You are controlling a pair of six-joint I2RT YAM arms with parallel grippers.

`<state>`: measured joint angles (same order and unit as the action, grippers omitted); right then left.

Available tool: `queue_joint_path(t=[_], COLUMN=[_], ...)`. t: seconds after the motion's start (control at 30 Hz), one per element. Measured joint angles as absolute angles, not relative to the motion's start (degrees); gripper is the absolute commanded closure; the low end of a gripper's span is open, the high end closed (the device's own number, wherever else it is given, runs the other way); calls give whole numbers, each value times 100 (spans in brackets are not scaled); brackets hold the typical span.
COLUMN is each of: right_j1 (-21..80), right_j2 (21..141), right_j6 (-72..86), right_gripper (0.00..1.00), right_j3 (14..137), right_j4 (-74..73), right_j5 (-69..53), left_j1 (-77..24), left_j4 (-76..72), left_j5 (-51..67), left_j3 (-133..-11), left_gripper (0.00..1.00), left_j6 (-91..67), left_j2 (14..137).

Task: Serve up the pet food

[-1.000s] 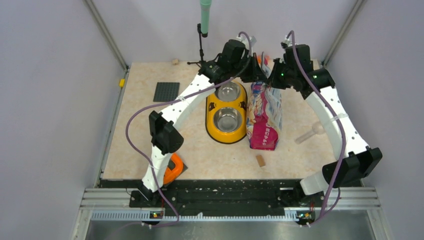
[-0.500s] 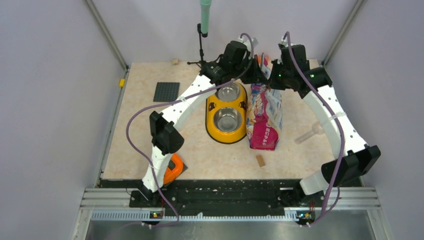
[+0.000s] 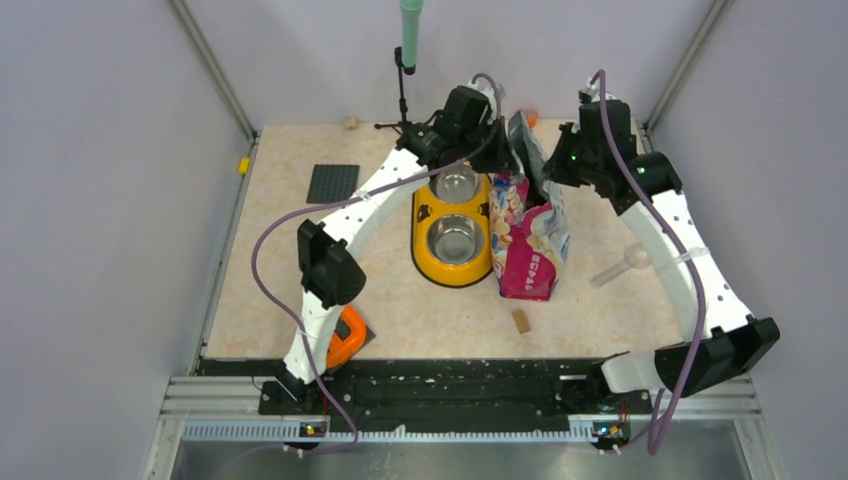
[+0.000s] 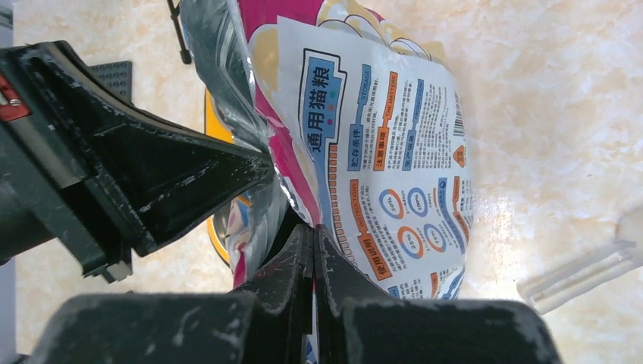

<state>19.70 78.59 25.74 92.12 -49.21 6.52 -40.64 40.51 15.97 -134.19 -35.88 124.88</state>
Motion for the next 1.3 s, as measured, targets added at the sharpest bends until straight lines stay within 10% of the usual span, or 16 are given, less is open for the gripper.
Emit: queue_joint_path(t=[0.53,0.6,0.7,0.83,1.3], right_j1=[1774,1772,1772,1772,1691], right_j2=[7817,7817,7817,7817,8073], right_j6=[2078,2034,1979,1914,1927], right_gripper=[100,75,33,17,31], right_j3=[9913,9937,9944,9961,9688], right_j4=[-5426,-5443,-5452,-5513,-5826], right_j5=[1522,1487,1310,1094,1072], left_j1=[-3411,-3288,-3135,-3148,-3924], left_j4=[3750,3747,3736,3785,4097], left_j5=[1815,1850,1881,2047,2268], left_j3=[-12401,-12401,-12403,-12403,-12846], left_gripper=[100,98,59,22,7], left_j6=[-3470,-3446,-3452,-3481,-3155], left_j2=[11273,11159,11087,11091,11312])
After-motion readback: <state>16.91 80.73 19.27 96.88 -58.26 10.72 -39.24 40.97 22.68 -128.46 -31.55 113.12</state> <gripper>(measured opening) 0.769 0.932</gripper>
